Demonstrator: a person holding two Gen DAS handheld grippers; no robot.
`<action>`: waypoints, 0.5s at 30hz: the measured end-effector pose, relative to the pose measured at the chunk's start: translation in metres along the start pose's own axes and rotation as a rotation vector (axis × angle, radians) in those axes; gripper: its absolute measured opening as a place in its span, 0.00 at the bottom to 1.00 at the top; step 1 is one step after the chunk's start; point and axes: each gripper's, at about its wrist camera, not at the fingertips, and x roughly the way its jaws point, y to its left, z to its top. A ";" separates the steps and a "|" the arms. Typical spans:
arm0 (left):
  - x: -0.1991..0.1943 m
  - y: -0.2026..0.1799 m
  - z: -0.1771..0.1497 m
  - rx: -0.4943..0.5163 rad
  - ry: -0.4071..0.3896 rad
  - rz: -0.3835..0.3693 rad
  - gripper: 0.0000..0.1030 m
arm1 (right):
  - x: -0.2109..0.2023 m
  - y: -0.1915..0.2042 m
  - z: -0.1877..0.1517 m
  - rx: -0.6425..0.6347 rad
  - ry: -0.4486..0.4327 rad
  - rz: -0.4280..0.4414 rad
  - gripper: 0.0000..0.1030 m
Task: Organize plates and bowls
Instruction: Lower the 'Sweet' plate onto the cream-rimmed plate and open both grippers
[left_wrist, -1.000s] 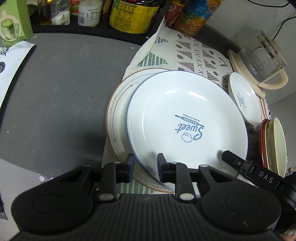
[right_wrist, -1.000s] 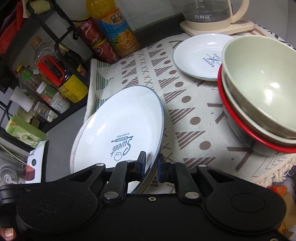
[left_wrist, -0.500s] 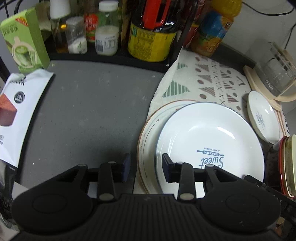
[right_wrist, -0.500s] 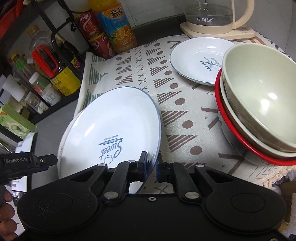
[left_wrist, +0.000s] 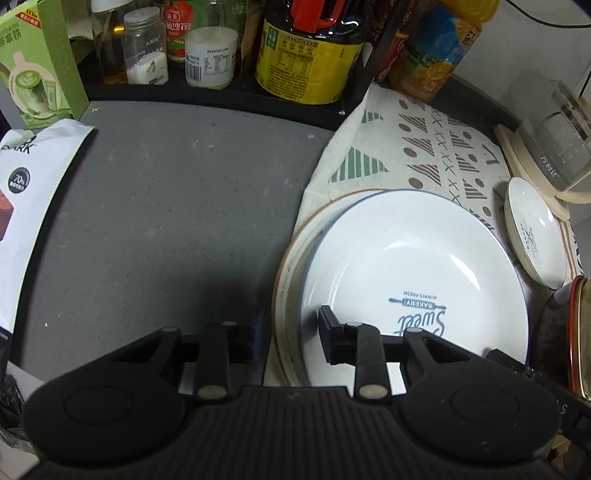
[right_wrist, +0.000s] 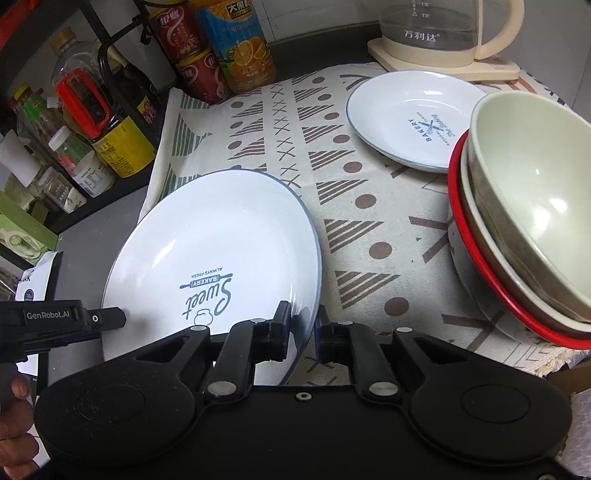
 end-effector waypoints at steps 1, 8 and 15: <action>0.000 -0.001 0.001 0.012 -0.003 0.009 0.28 | 0.001 -0.001 0.000 0.006 0.006 0.004 0.12; 0.002 0.001 0.004 -0.012 -0.011 0.011 0.16 | 0.005 0.002 0.000 -0.006 0.010 0.011 0.13; -0.007 -0.003 0.003 -0.017 -0.033 0.062 0.20 | -0.010 -0.006 0.004 0.003 -0.005 0.034 0.16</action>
